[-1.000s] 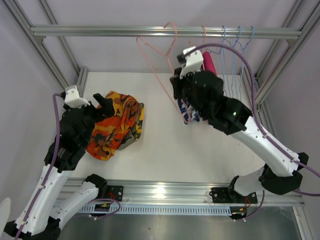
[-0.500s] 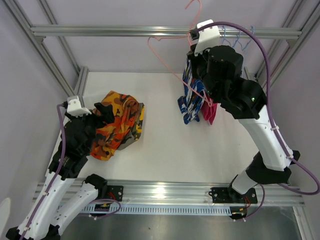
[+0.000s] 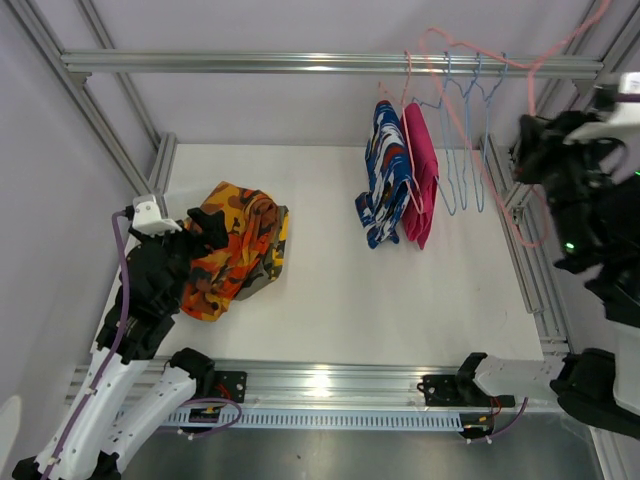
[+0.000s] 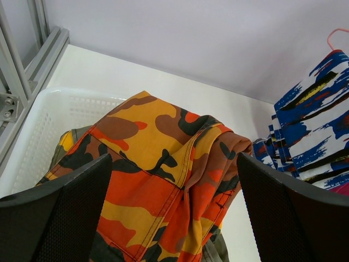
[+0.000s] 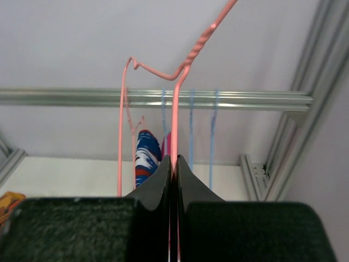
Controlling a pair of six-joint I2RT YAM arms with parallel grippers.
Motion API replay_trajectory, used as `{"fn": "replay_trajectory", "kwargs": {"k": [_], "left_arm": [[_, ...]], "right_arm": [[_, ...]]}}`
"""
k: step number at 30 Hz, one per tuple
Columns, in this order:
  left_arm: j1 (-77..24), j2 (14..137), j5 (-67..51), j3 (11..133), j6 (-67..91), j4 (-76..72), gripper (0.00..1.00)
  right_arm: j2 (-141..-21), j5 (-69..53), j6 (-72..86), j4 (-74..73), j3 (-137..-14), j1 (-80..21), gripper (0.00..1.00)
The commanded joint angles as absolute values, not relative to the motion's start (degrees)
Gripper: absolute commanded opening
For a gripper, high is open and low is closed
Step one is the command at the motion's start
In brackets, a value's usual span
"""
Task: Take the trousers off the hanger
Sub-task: Place the hanger at the clothesline.
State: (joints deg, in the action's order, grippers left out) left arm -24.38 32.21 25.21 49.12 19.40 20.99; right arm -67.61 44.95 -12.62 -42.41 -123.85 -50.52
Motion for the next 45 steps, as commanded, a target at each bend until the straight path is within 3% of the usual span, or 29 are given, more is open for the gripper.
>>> {"fn": "replay_trajectory", "kwargs": {"k": [1, 30, 45], "left_arm": [[-24.79, 32.17, 24.08, 48.78, 18.28, 18.98, 0.99], [-24.96, 30.32, 21.71, 48.08, 18.72, 19.25, 0.99], [-25.66, 29.36, 19.95, 48.16, 18.98, 19.42, 0.99]], "right_arm": [[-64.69, 50.00, -13.97, -41.47, -123.22, -50.36, 0.00], [-49.48, 64.94, -7.30, -60.37, -100.12, -53.17, 0.00], [-43.34, 66.97, -7.91, -58.28, -84.30, -52.82, 0.00]]}}
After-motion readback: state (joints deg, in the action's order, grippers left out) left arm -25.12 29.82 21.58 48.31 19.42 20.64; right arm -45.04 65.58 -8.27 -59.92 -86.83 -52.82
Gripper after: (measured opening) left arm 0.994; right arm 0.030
